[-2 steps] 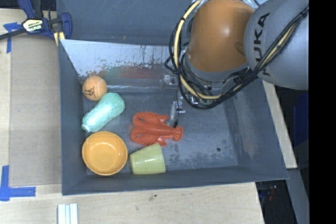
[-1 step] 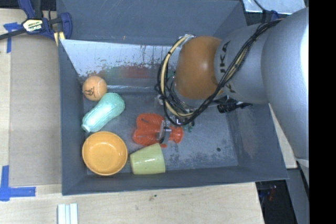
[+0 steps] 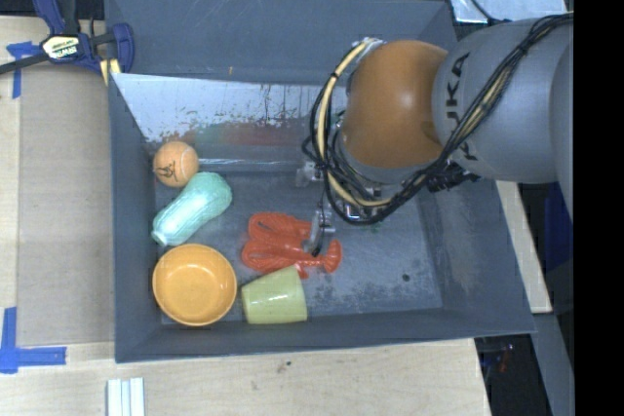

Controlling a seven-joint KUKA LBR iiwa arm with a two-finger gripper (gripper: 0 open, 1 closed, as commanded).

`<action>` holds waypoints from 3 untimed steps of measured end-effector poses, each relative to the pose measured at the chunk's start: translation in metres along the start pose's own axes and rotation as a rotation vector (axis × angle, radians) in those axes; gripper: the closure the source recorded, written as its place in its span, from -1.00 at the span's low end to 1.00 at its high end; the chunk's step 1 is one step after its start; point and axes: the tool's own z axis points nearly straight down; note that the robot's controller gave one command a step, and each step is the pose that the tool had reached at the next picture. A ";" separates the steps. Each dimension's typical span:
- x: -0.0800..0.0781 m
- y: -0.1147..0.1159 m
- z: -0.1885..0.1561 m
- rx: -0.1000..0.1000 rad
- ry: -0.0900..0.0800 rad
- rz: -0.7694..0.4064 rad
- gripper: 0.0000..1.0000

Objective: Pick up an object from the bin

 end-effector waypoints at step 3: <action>0.019 -0.044 0.069 0.002 0.011 -0.202 1.00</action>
Offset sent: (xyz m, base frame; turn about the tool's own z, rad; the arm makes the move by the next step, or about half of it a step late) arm -0.0071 0.0024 -0.0722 0.1662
